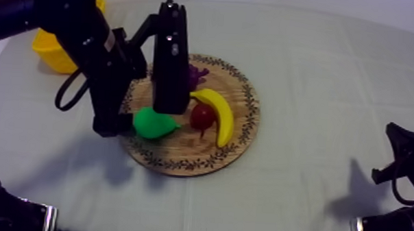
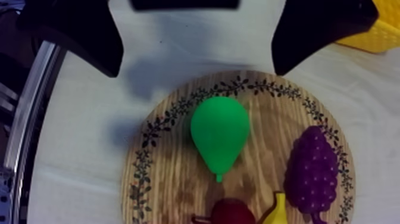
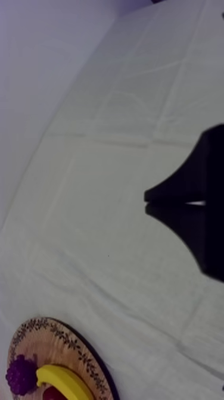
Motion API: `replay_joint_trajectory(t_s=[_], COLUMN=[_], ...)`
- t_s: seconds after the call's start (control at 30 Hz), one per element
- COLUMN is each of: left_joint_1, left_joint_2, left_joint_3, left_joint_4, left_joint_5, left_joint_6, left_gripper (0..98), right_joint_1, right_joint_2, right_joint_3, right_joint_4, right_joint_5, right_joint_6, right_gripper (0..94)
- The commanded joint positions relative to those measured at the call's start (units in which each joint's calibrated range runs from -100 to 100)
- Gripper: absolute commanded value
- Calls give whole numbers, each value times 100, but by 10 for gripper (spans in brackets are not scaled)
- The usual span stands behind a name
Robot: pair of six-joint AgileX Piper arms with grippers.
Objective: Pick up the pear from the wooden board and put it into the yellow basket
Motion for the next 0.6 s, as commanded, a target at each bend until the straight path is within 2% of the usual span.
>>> replay_joint_trajectory(t_s=[0.0, 0.57], left_joint_1=[-2, -205], left_joint_2=[28, 1041], left_joint_3=[21, 470], left_joint_4=[12, -1], left_joint_5=[-39, -1172], left_joint_6=[-2, 13], left_gripper=[961, 966], right_joint_1=[-1, -9], right_joint_2=[-3, -3], right_joint_3=[-2, -2], right_joint_4=[0, 0], right_joint_5=[2, 2], right_joint_6=[-2, -2], right_gripper=[4, 4])
